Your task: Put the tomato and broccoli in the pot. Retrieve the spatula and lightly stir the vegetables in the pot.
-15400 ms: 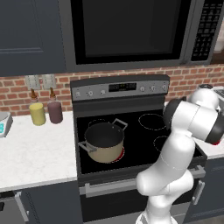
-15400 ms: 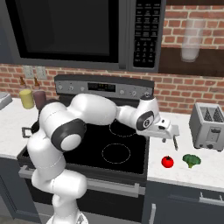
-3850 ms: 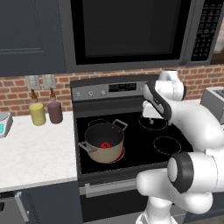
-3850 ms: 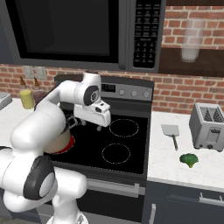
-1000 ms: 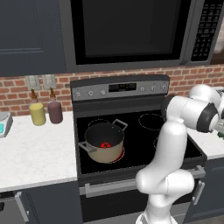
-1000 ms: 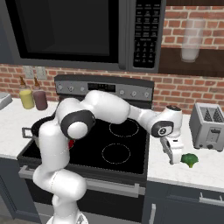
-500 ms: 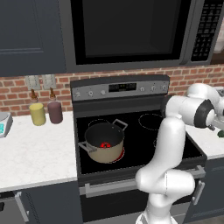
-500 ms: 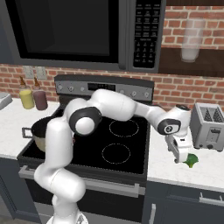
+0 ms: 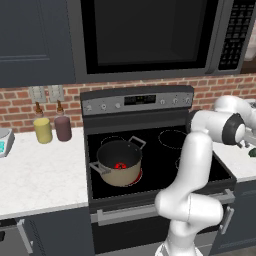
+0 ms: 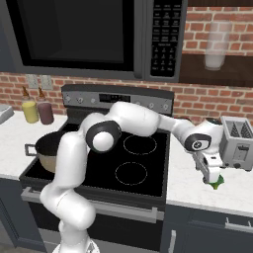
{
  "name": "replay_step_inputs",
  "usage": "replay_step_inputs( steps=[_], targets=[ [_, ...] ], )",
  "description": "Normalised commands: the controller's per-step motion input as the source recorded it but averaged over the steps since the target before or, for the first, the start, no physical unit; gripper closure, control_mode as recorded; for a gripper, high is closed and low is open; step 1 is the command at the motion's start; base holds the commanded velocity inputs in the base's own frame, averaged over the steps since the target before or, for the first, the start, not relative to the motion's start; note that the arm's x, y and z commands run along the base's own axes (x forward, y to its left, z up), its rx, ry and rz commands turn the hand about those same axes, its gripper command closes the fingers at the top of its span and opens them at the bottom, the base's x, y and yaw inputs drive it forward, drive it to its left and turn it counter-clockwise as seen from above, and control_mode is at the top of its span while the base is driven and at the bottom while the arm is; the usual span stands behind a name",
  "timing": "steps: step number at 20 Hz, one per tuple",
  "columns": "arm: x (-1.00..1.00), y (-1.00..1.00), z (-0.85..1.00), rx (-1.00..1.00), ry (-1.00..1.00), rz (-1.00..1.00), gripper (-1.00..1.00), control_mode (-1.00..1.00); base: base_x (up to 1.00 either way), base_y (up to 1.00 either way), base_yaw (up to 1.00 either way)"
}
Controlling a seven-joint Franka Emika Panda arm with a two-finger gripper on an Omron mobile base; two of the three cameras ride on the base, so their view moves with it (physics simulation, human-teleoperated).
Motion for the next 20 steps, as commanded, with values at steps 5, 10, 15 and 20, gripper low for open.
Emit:
replay_step_inputs(
  steps=[5,10,15,20],
  targets=[
    [0.0,-0.18,-0.09,0.0,-0.03,0.0,-1.0,-1.0,0.0,0.0,0.0],
    [0.07,-0.11,-0.2,0.0,-0.04,0.0,-1.0,-1.0,0.0,0.0,0.0],
    [0.11,-0.07,-0.17,0.0,-0.06,0.0,-1.0,-1.0,0.0,0.0,0.0],
    [0.12,-0.07,-0.09,0.0,-0.06,0.0,-1.0,-1.0,0.0,0.0,0.0]
  ],
)
